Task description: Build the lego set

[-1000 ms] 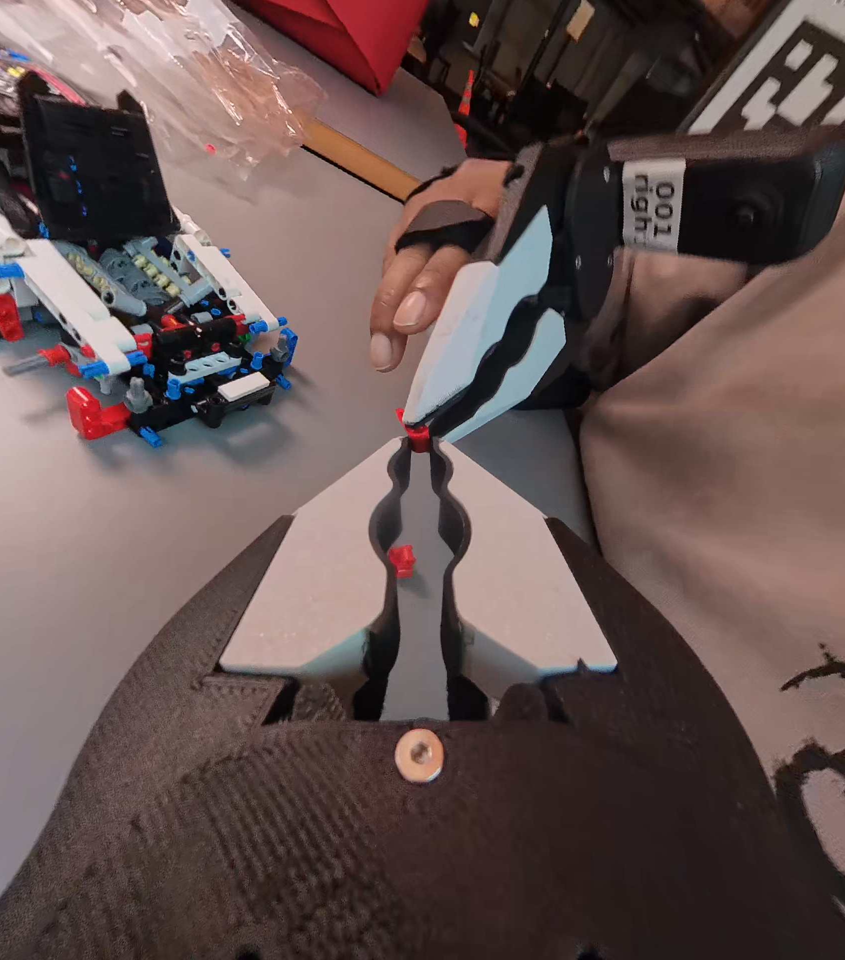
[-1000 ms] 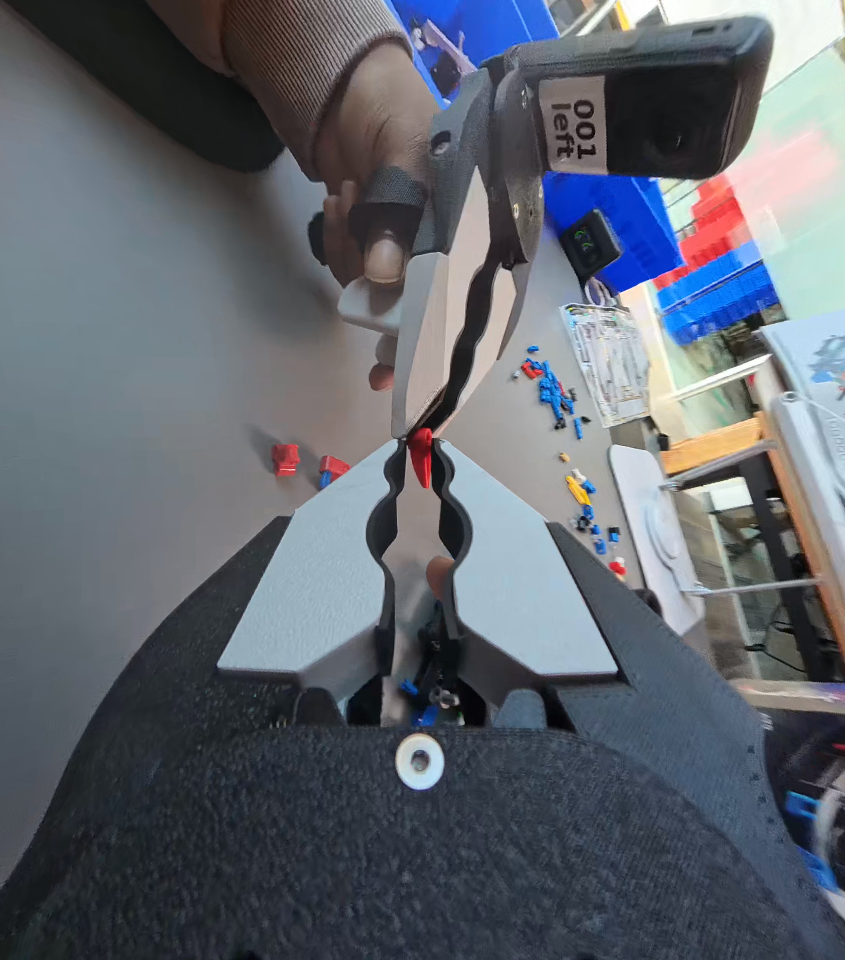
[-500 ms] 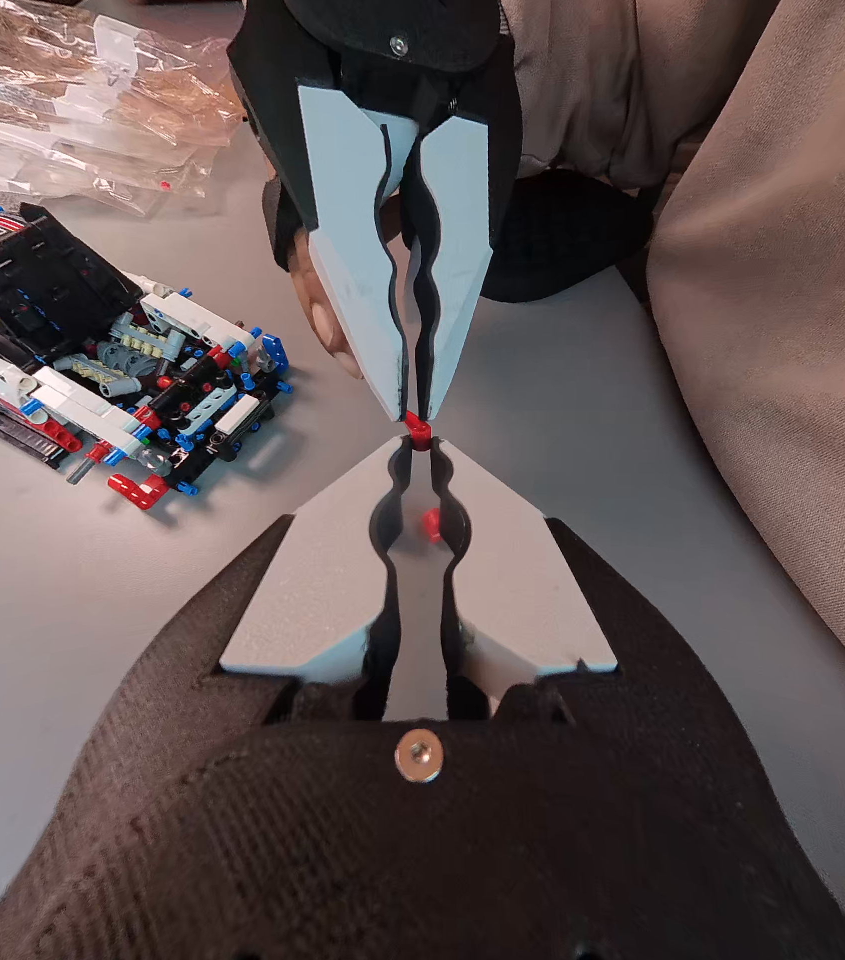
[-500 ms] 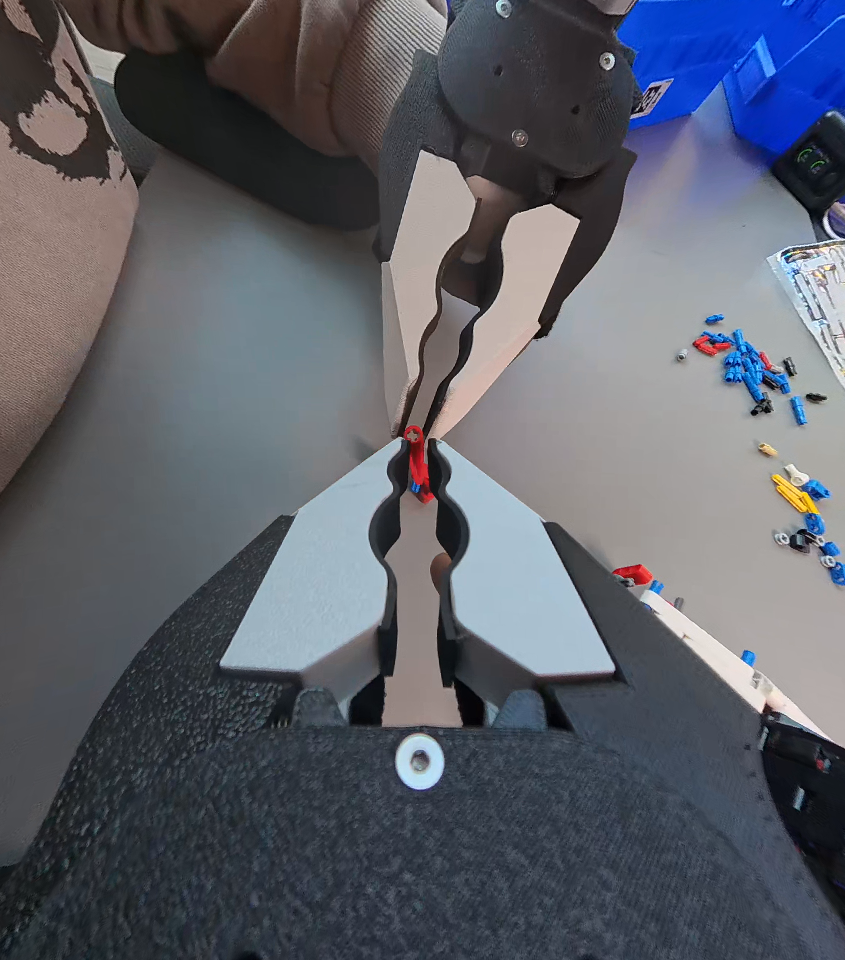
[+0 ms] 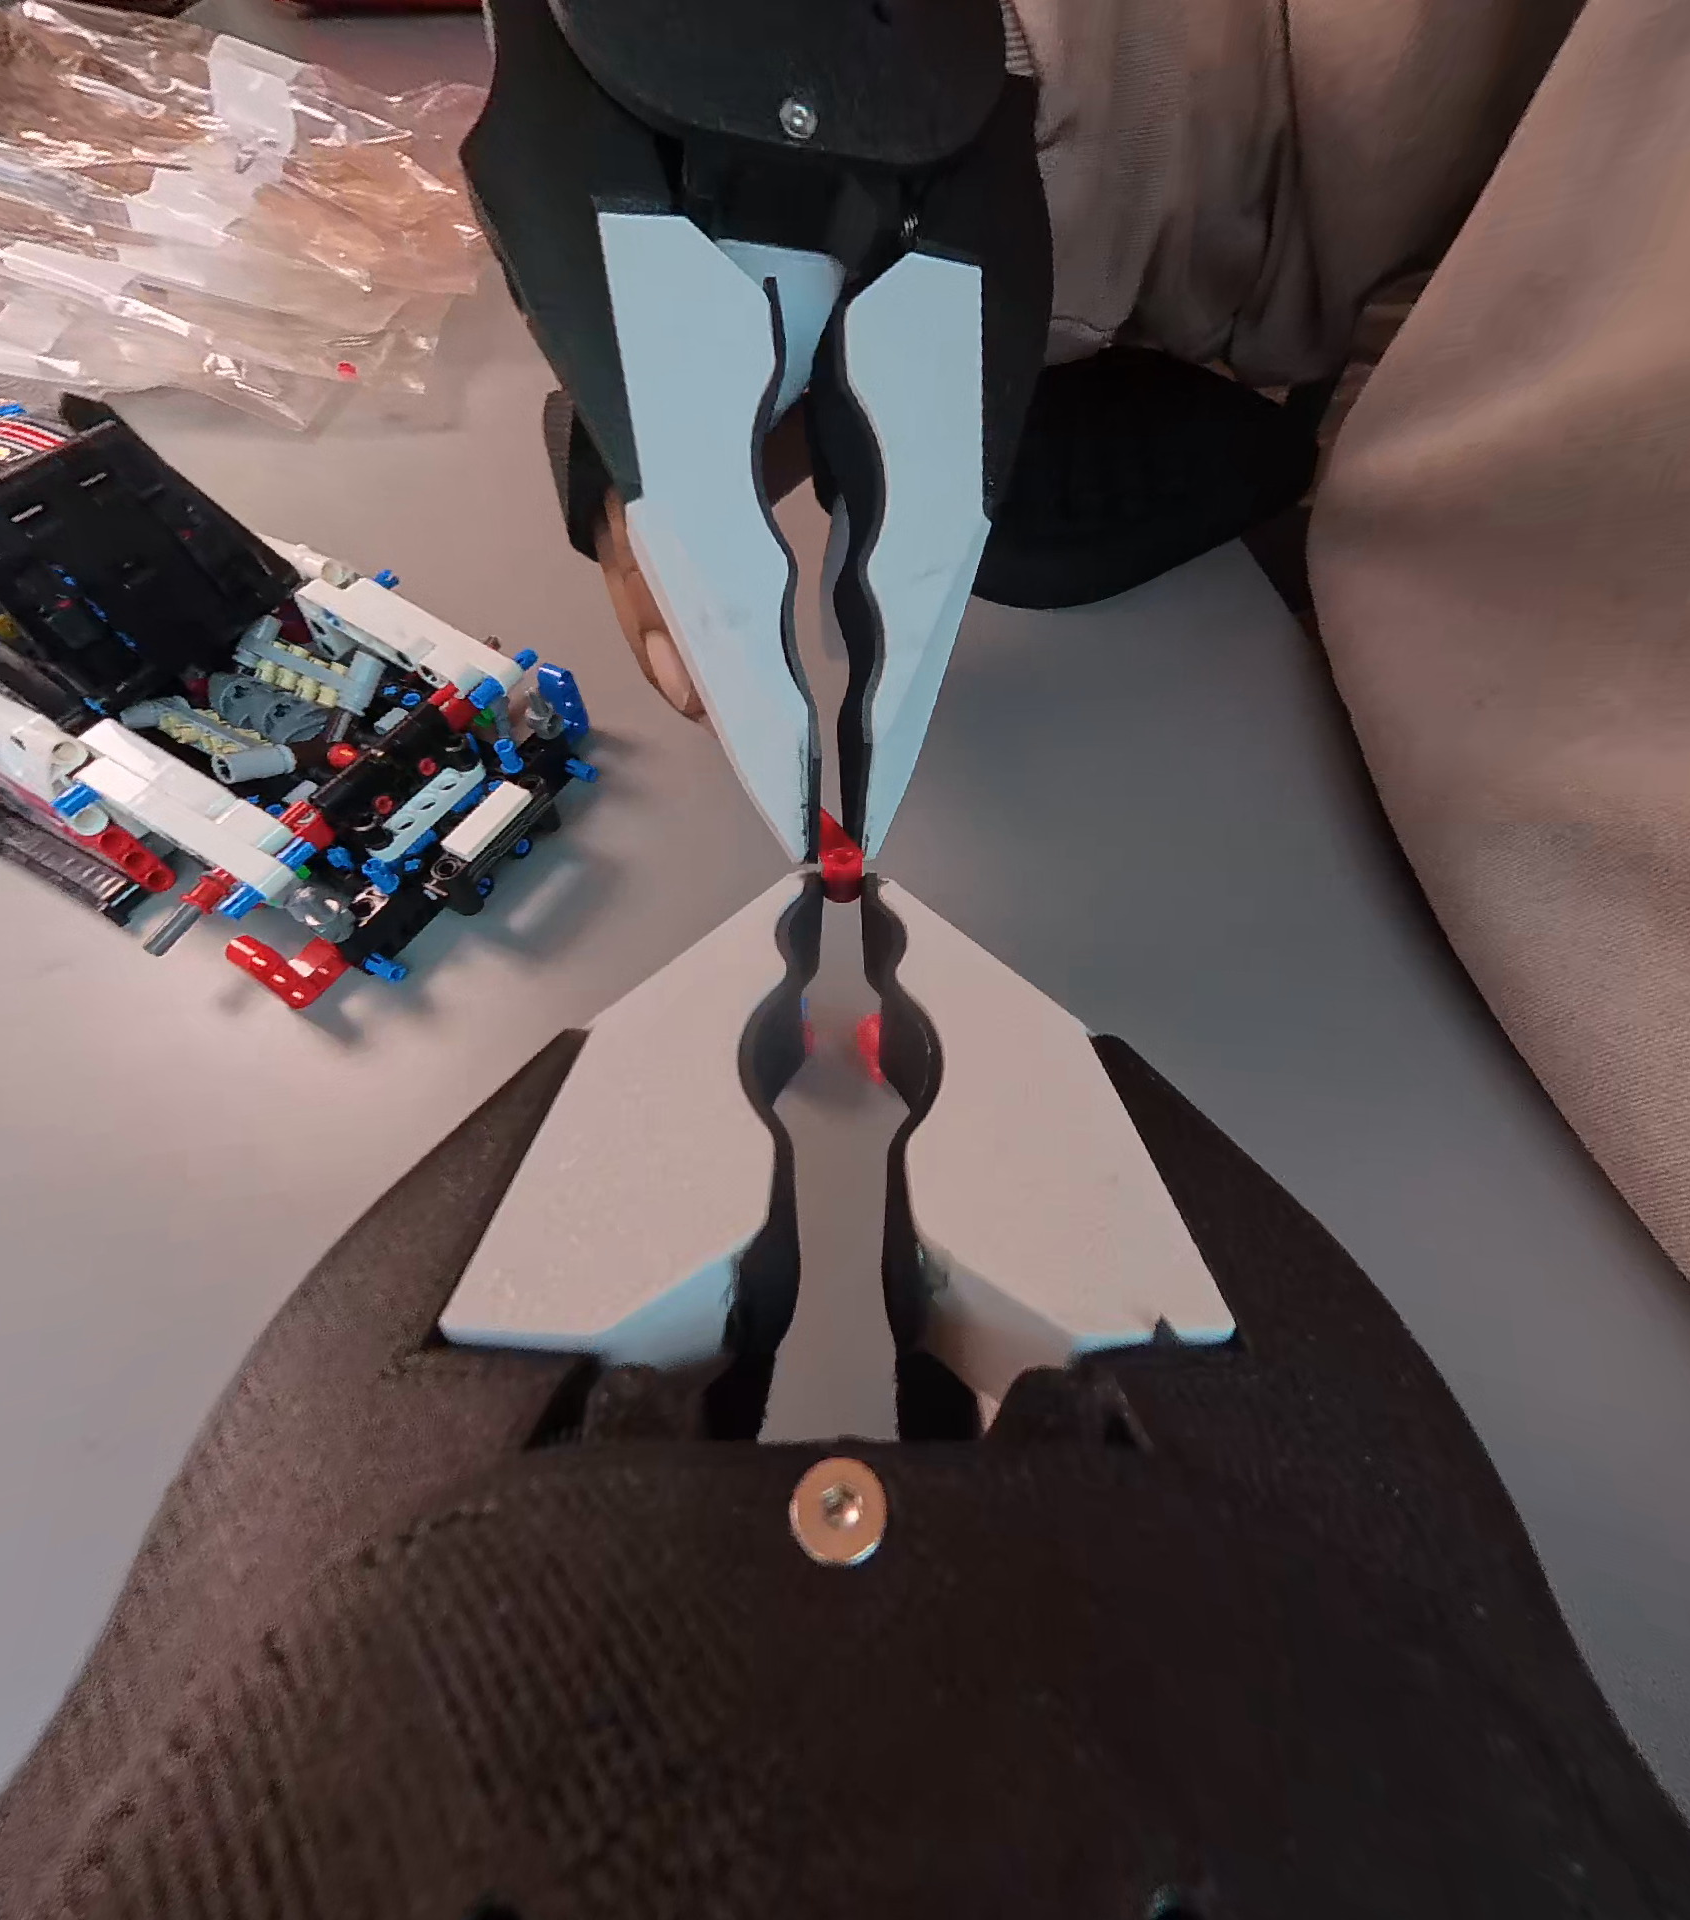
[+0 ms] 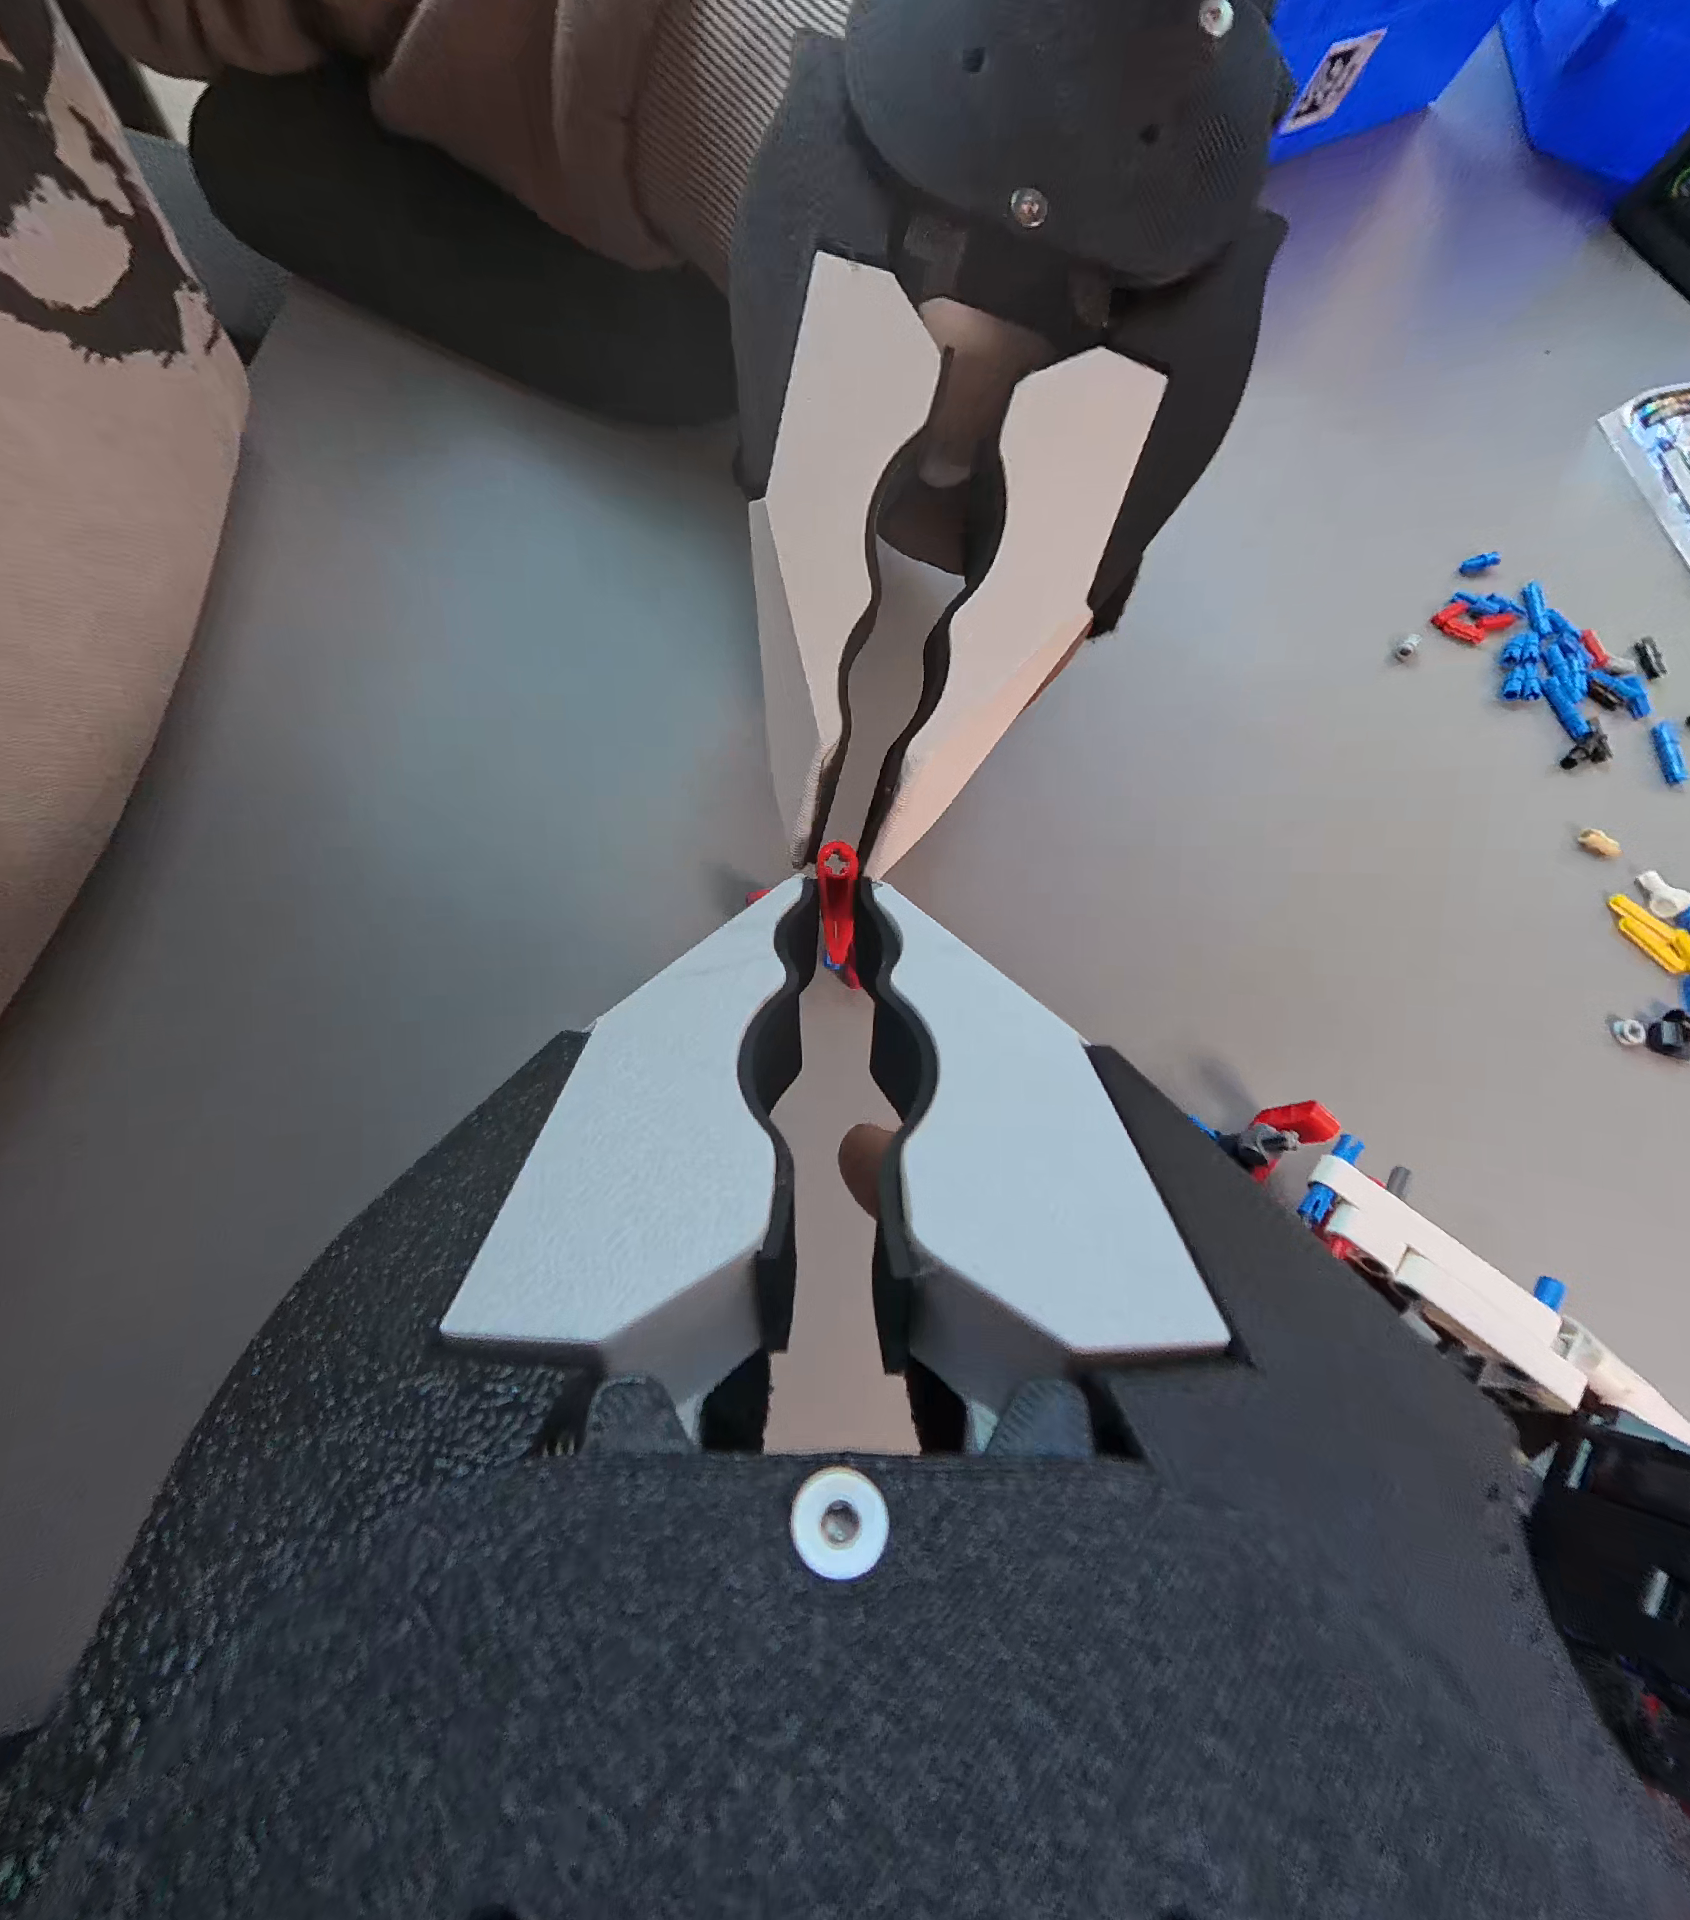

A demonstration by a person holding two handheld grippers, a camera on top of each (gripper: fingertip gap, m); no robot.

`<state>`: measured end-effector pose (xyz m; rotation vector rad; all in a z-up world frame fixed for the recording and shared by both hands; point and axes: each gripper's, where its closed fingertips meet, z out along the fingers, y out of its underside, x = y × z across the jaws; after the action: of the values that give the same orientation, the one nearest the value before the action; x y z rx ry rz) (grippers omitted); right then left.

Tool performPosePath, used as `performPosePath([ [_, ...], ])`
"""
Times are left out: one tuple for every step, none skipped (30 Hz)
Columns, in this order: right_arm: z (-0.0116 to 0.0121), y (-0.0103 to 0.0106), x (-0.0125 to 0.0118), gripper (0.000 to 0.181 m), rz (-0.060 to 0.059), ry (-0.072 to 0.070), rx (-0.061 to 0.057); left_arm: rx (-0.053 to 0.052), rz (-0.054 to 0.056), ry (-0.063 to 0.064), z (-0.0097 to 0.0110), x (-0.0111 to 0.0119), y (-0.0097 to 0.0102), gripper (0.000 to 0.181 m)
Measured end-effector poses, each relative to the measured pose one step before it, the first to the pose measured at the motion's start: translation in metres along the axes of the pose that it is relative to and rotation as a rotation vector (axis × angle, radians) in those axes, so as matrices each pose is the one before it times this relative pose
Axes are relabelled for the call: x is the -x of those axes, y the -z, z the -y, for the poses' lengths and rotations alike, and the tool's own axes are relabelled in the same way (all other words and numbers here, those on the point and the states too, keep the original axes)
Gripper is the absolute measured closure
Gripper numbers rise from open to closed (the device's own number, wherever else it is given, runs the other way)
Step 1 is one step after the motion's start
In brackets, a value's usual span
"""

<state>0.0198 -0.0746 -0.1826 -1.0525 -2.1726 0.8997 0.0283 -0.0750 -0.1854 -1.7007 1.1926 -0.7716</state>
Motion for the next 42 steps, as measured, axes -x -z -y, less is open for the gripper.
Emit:
performPosePath([
  [-0.00253,-0.00001,-0.00230,0.178,-0.0027,-0.0325,0.0122,0.0110,0.0206,0.0166,-0.00264,0.00508,0.00152,0.174],
  [-0.00430,-0.00062,-0.00240,0.178,-0.0051,-0.0321,0.0234,0.0279,0.0170,0.0199,-0.00601,0.00551,0.00119,0.165],
  [-0.00611,-0.00160,-0.00426,0.178,-0.0188,-0.0298,0.0343,0.0384,0.0076,0.0172,-0.00835,0.00412,0.00051,0.157],
  [-0.00645,-0.00278,-0.00384,0.178,-0.0170,-0.0337,0.0368,0.0386,-0.0014,0.0127,-0.00846,0.00213,-0.00069,0.152],
  [-0.00521,-0.00344,-0.00229,0.178,-0.0086,-0.0397,0.0313,0.0286,-0.0034,0.0094,-0.00651,0.00104,-0.00190,0.149],
  [-0.00313,-0.00335,0.00017,0.178,0.0055,-0.0383,0.0215,0.0181,-0.0048,0.0059,-0.00442,-0.00001,-0.00272,0.148],
  [-0.00162,-0.00272,0.00168,0.178,0.0126,-0.0293,0.0137,0.0142,-0.0044,0.0013,-0.00288,-0.00063,-0.00307,0.148],
  [-0.00076,-0.00199,-0.00003,0.178,-0.0011,-0.0206,0.0105,0.0134,-0.0002,-0.0042,-0.00202,-0.00055,-0.00300,0.148],
  [-0.00147,-0.00177,-0.00117,0.178,-0.0090,-0.0123,0.0171,0.0127,0.0038,-0.0059,-0.00151,-0.00015,-0.00254,0.148],
  [-0.00111,-0.00138,0.00020,0.178,-0.0014,-0.0007,0.0130,0.0116,0.0042,-0.0031,-0.00104,0.00010,-0.00211,0.149],
  [-0.00028,-0.00138,0.00107,0.178,0.0030,0.0001,0.0069,0.0085,0.0039,-0.0011,-0.00045,0.00039,-0.00143,0.150],
  [-0.00084,-0.00134,0.00117,0.178,0.0040,-0.0002,0.0112,0.0012,0.0031,-0.0005,0.00037,0.00034,-0.00081,0.151],
  [0.00006,-0.00112,0.00123,0.178,0.0020,0.0062,0.0047,-0.0007,0.0006,0.0002,0.00047,-0.00005,-0.00039,0.152],
  [-0.00039,-0.00112,0.00064,0.178,-0.0011,0.0033,0.0076,0.0017,0.0002,-0.0010,0.00006,-0.00018,-0.00046,0.155],
  [-0.00093,-0.00122,-0.00053,0.178,-0.0069,0.0013,0.0115,0.0039,0.0003,-0.0041,-0.00027,-0.00038,-0.00063,0.156],
  [-0.00113,-0.00128,-0.00062,0.178,-0.0071,0.0046,0.0115,0.0032,0.0021,-0.0043,-0.00006,-0.00008,-0.00048,0.158],
  [0.00043,-0.00065,0.00033,0.178,-0.0004,0.0046,0.0032,0.0024,0.0023,-0.0020,0.00008,0.00005,-0.00039,0.159],
  [0.00029,-0.00040,0.00064,0.178,0.0023,-0.0001,0.0061,0.0037,0.0037,-0.0018,0.00003,0.00024,-0.00047,0.160],
  [-0.00060,-0.00070,-0.00067,0.178,-0.0064,0.0030,0.0133,0.0032,0.0030,-0.0053,0.00005,-0.00002,-0.00045,0.162],
  [0.00016,-0.00004,-0.00079,0.178,-0.0077,0.0104,0.0086,0.0013,-0.0022,-0.0072,0.00009,-0.00116,-0.00046,0.167],
  [0.00007,0.00012,-0.00002,0.178,-0.0031,0.0105,0.0107,0.0016,0.0037,-0.0068,0.00004,-0.00022,-0.00040,0.168],
  [-0.00024,0.00004,0.00007,0.178,-0.0022,0.0062,0.0126,0.0026,0.0050,-0.0058,0.00011,0.00001,-0.00009,0.168],
  [-0.00008,-0.00002,0.00005,0.178,-0.0028,0.0058,0.0123,0.0023,0.0022,-0.0011,-0.00007,0.00003,0.00000,0.168],
  [-0.00025,-0.00002,0.00000,0.178,-0.0030,0.0070,0.0141,0.0014,0.0009,0.0017,0.00005,-0.00012,-0.00005,0.168],
  [-0.00045,0.00000,-0.00002,0.178,-0.0033,0.0082,0.0169,0.0009,0.0014,0.0013,0.00007,0.00007,-0.00018,0.168],
  [-0.00041,-0.00005,0.00004,0.178,-0.0037,0.0130,0.0178,0.0015,0.0022,0.0009,0.00017,0.00014,-0.00022,0.168],
  [-0.00042,0.00004,0.00003,0.178,-0.0041,0.0140,0.0194,0.0020,0.0017,0.0019,0.00016,-0.00004,-0.00026,0.168],
  [-0.00028,0.00001,-0.00004,0.178,-0.0040,0.0122,0.0181,0.0028,0.0015,0.0022,0.00008,-0.00001,-0.00023,0.168],
  [-0.00012,-0.00012,-0.00003,0.178,-0.0042,0.0115,0.0169,0.0033,0.0018,0.0015,0.00009,0.00009,-0.00013,0.168],
  [-0.00012,0.00008,-0.00001,0.178,-0.0042,0.0133,0.0153,0.0030,0.0024,0.0031,0.00003,-0.00005,-0.00018,0.168],
  [-0.00014,0.00005,-0.00010,0.178,-0.0022,0.0104,0.0137,0.0025,0.0029,0.0021,0.00010,0.00010,-0.00022,0.168],
  [-0.00014,0.00005,0.00006,0.178,0.0017,0.0048,0.0121,0.0024,0.0025,-0.0004,0.00004,-0.00005,-0.00013,0.168],
  [-0.00017,-0.00009,-0.00008,0.178,0.0053,-0.0005,0.0108,0.0016,0.0016,-0.0002,0.00008,0.00007,-0.00010,0.168],
  [-0.00022,-0.00013,0.00006,0.178,0.0058,-0.0002,0.0113,0.0001,0.0004,0.0012,0.00007,0.00002,-0.00010,0.168],
  [-0.00005,-0.00013,0.00000,0.179,0.0042,0.0024,0.0115,-0.0014,-0.0004,0.0019,0.00017,-0.00005,-0.00006,0.168],
  [-0.00014,-0.00024,0.00001,0.179,0.0036,0.0044,0.0117,-0.0015,-0.0004,0.0017,0.00004,0.00000,-0.00006,0.168],
  [-0.00014,-0.00017,0.00009,0.179,0.0050,0.0028,0.0104,-0.0005,0.0005,0.0005,-0.00003,-0.00005,-0.00007,0.168],
  [-0.00018,-0.00009,0.00012,0.179,0.0064,0.0036,0.0077,0.0011,0.0016,-0.0021,-0.00001,-0.00007,-0.00010,0.168],
  [0.00003,-0.00015,0.00002,0.179,0.0073,-0.0010,0.0060,0.0018,0.0016,-0.0019,0.00000,0.00001,-0.00002,0.168],
  [0.00007,-0.00005,0.00007,0.179,0.0077,-0.0005,0.0054,0.0014,0.0004,-0.0015,-0.00005,-0.00005,-0.00008,0.168],
  [0.00009,-0.00009,-0.00001,0.179,0.0077,0.0015,0.0031,0.0010,-0.0007,-0.0016,-0.00008,-0.00003,0.00000,0.168],
  [0.00014,-0.00012,0.00000,0.179,0.0106,-0.0033,0.0003,0.0007,-0.0008,-0.0007,0.00007,-0.00001,0.00001,0.168],
])
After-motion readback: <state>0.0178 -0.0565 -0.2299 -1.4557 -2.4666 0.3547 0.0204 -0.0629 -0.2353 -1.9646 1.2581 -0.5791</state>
